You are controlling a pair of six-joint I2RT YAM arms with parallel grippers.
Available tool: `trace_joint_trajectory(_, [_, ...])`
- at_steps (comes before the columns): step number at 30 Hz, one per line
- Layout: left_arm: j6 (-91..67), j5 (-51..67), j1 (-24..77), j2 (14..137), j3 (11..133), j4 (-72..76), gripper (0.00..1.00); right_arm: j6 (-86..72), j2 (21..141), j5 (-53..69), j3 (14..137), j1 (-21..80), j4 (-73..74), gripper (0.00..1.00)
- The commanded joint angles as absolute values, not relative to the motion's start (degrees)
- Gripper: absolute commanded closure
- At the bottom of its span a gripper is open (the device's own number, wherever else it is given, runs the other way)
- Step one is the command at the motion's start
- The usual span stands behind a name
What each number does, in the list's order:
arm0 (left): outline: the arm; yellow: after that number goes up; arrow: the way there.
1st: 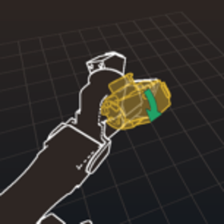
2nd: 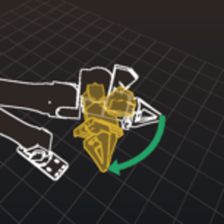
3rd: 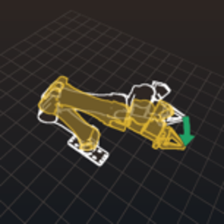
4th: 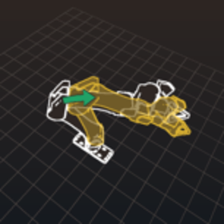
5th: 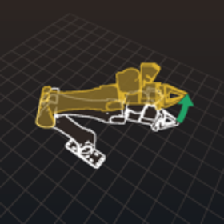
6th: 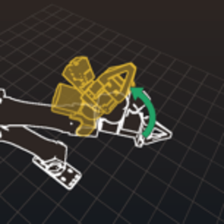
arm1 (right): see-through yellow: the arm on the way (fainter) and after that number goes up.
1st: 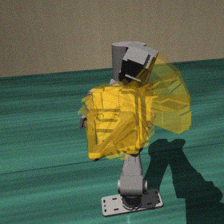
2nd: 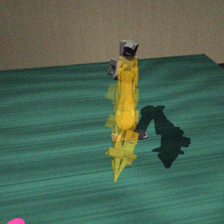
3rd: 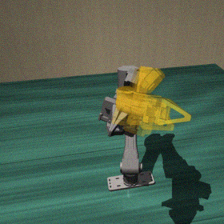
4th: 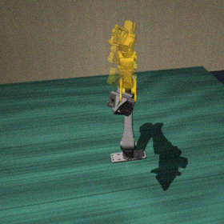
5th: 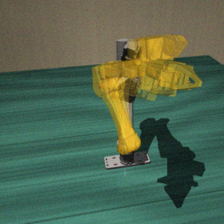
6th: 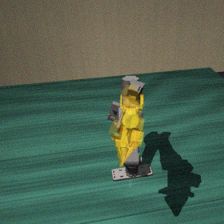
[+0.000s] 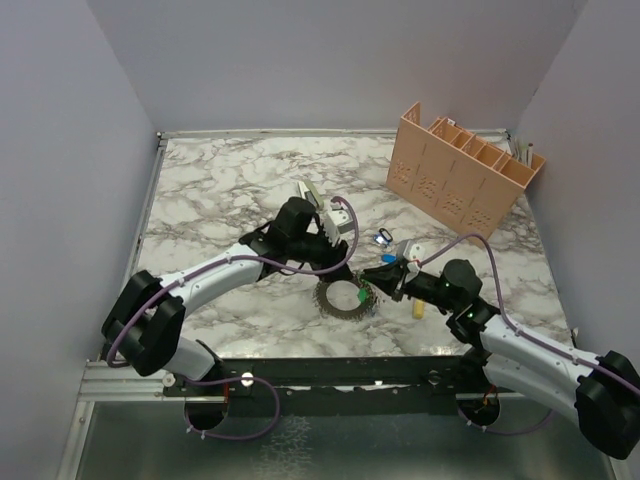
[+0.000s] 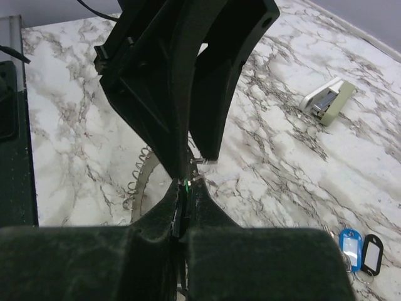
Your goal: Remove the keys from the keyring
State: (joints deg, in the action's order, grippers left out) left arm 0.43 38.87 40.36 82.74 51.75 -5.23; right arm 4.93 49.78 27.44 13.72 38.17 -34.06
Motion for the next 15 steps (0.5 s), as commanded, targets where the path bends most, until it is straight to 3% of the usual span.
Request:
trace_joint_trajectory(1, [-3.3,20.1,39.4,80.2,52.6,-8.5,0.56,5.2,47.2,25.7,12.8,38.4,-36.0,0.99])
trace_joint_trajectory(8, [-4.5,9.4,38.4,75.1,51.8,-9.2,0.50,5.1,47.4,24.8,12.5,38.4,-36.4,0.99])
trace_joint_trajectory(12, [-3.6,12.6,38.2,73.5,51.1,-8.0,0.49,5.1,47.4,26.1,12.5,38.4,-36.7,0.99])
trace_joint_trajectory(15, [-2.7,18.4,38.3,72.3,50.4,-6.1,0.48,2.8,47.5,19.7,13.4,38.5,-34.0,1.00])
